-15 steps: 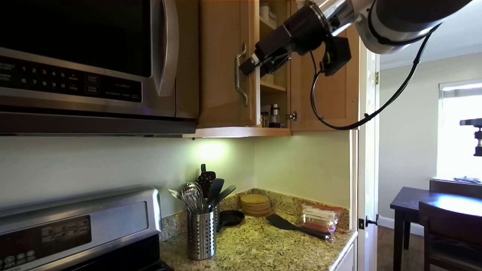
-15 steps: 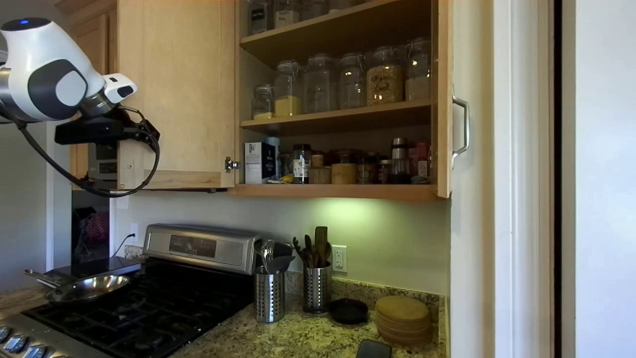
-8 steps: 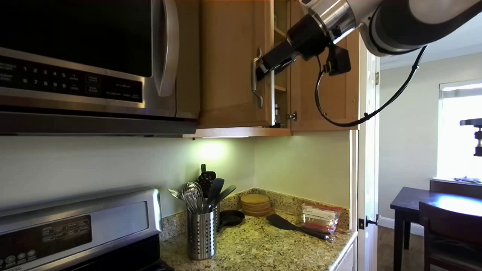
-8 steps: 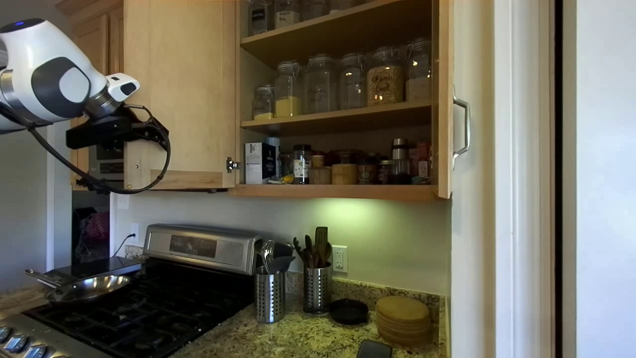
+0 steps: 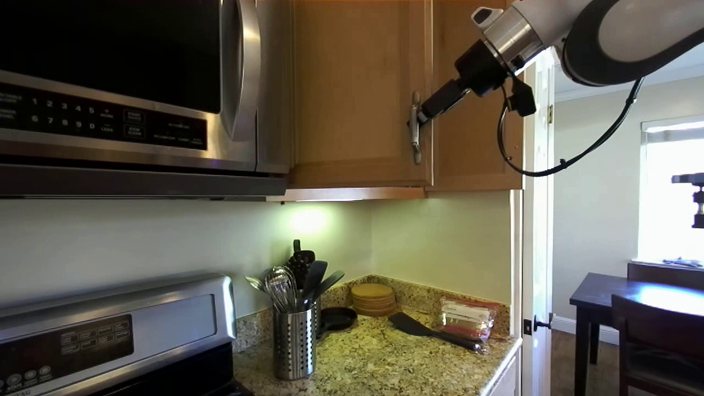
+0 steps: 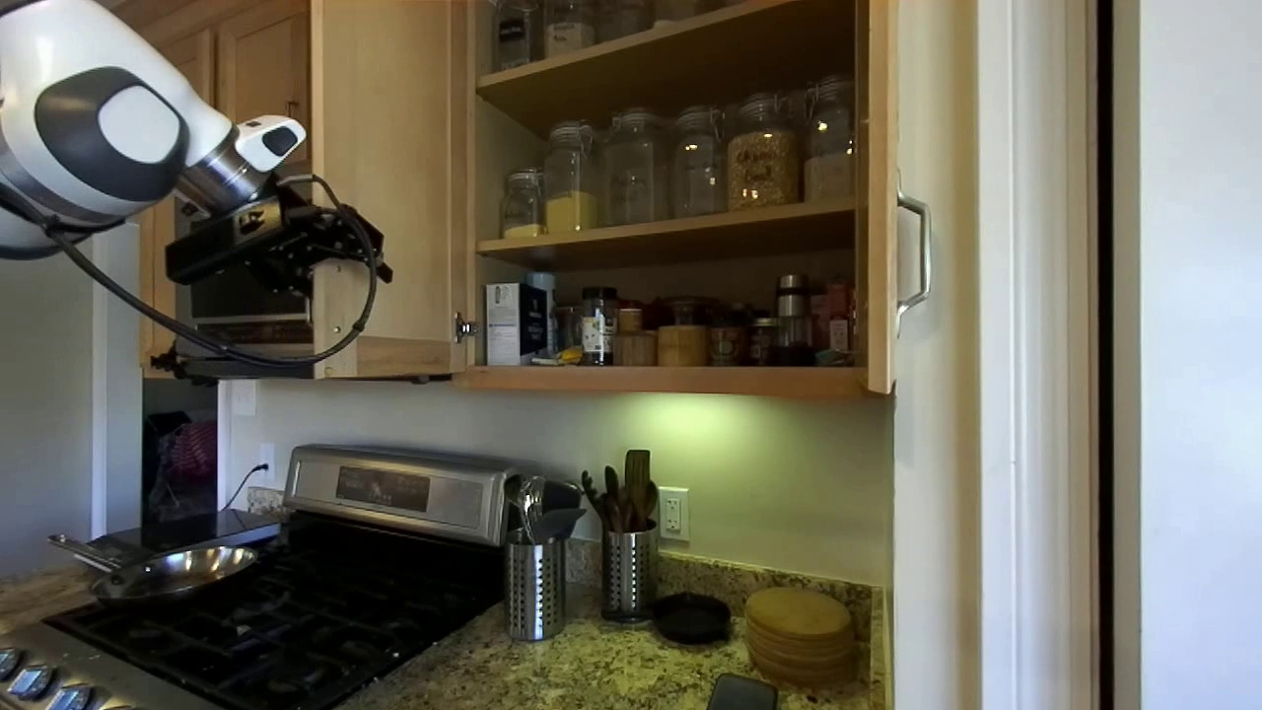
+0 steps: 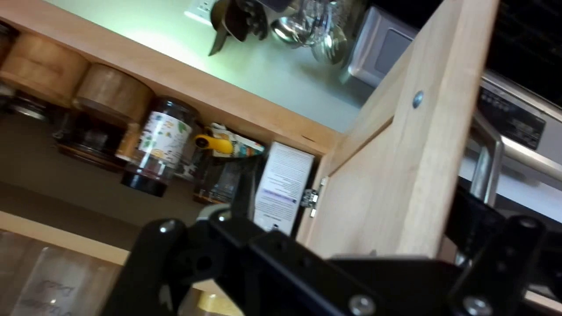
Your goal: Pick up the container from the counter and place it on the bottom shelf of the open upper cabinet, close the doors of the open cabinet
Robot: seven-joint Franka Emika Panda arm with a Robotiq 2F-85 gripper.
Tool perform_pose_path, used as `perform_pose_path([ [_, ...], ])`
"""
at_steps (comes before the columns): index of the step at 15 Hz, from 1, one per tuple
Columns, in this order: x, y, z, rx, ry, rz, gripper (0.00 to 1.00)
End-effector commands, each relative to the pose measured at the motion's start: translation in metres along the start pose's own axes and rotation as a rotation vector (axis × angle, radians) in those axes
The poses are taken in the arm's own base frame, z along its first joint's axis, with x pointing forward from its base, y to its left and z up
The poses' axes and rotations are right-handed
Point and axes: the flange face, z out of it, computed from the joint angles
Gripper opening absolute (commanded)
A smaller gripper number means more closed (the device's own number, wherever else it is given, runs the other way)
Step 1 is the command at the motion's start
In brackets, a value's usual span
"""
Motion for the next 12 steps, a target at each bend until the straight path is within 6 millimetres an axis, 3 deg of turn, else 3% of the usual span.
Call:
perform_pose_path([
  [1,-0.012,0.072,0.022,-0.171,-0.083,-0.007,1.0],
  [3,-0.021,0.1,0.029,-0.235,-0.116,0.017,1.0],
  [5,-0.024,0.116,0.037,-0.266,-0.135,0.041,1.0],
  [12,-0.018,0.134,0.046,-0.359,-0.212,-0.03,1.0],
])
